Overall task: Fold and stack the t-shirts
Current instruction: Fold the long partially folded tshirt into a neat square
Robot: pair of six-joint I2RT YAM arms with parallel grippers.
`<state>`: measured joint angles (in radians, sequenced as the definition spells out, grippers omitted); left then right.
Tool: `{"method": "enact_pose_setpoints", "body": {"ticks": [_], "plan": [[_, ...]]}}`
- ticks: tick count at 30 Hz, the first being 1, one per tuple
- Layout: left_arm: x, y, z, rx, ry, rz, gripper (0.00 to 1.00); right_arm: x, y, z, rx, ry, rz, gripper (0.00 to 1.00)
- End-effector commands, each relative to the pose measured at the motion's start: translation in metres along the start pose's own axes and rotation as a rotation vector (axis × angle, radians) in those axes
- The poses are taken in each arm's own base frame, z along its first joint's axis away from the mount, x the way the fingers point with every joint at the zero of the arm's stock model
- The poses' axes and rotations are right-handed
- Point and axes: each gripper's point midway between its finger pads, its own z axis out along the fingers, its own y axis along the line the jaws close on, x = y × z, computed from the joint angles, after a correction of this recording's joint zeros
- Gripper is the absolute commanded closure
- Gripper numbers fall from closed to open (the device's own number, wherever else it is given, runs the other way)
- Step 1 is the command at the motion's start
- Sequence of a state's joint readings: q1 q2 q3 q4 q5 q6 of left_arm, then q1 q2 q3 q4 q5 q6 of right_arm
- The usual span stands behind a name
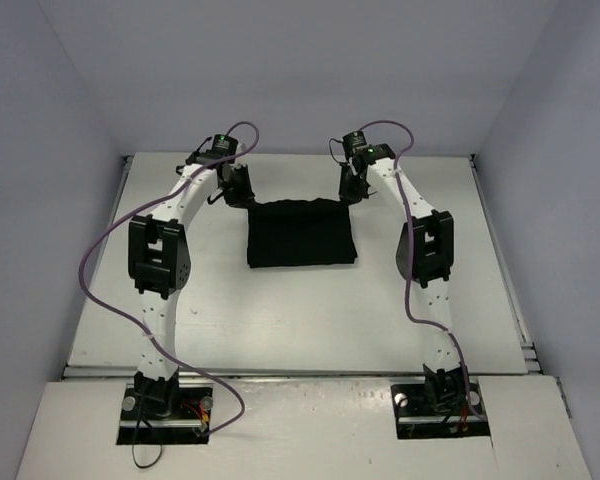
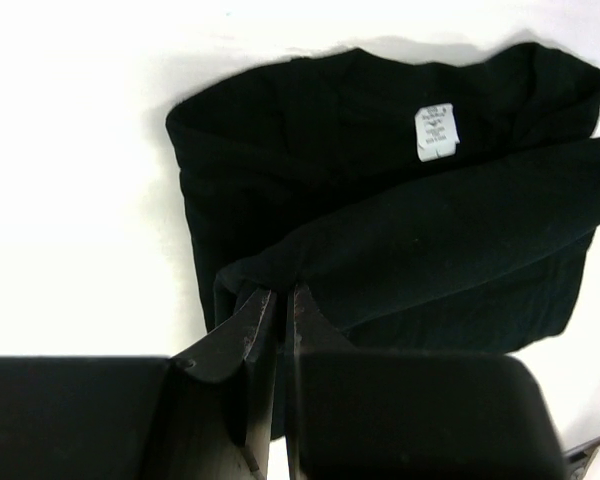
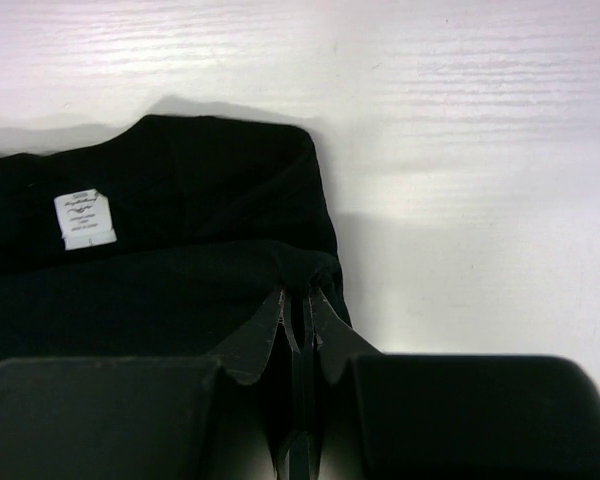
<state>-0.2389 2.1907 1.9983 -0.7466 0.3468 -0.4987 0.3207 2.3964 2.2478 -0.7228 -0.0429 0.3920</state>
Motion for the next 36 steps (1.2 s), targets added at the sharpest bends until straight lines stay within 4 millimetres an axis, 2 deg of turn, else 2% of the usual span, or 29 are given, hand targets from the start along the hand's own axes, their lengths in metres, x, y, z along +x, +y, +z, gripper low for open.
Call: {"method": "enact_pose_setpoints", "body": {"ticks": [1, 6, 10, 12, 15, 17, 19, 22, 25, 28, 30, 36], "plan": [[-0.042, -0.015, -0.019, 0.057, -0.138, 0.013, 1.00, -0.031, -0.001, -0.007, -0.017, -0.092, 0.024, 1.00], [-0.057, -0.017, -0.018, 0.077, -0.186, 0.013, 0.97, -0.050, 0.000, -0.007, -0.048, -0.135, 0.049, 0.98], [-0.073, -0.020, -0.028, 0.088, -0.250, 0.021, 0.73, -0.073, 0.002, -0.015, -0.083, -0.194, 0.063, 0.67], [-0.081, -0.016, -0.035, 0.086, -0.289, 0.015, 0.66, -0.083, 0.000, -0.021, -0.096, -0.224, 0.066, 0.59], [-0.092, -0.014, -0.050, 0.084, -0.357, 0.018, 0.58, -0.095, 0.004, -0.036, -0.136, -0.264, 0.054, 0.57], [-0.099, -0.021, -0.072, 0.105, -0.418, 0.052, 0.55, -0.104, 0.006, -0.053, -0.182, -0.292, 0.026, 0.56], [-0.095, -0.032, -0.079, 0.141, -0.421, 0.103, 0.55, -0.107, 0.009, -0.071, -0.224, -0.307, -0.005, 0.56], [-0.080, -0.049, -0.080, 0.199, -0.384, 0.170, 0.56, -0.092, 0.022, -0.077, -0.327, -0.259, -0.055, 0.56], [-0.057, -0.060, -0.067, 0.236, -0.320, 0.217, 0.57, -0.071, 0.038, -0.074, -0.430, -0.193, -0.089, 0.57], [-0.043, -0.070, -0.049, 0.277, -0.278, 0.234, 0.57, -0.056, 0.050, -0.064, -0.504, -0.145, -0.101, 0.57], [-0.043, -0.072, -0.038, 0.305, -0.270, 0.210, 0.58, -0.052, 0.054, -0.054, -0.534, -0.123, -0.100, 0.58], [-0.059, -0.066, -0.001, 0.336, -0.275, 0.186, 0.61, -0.049, 0.064, -0.015, -0.653, -0.103, -0.070, 0.59]]}}
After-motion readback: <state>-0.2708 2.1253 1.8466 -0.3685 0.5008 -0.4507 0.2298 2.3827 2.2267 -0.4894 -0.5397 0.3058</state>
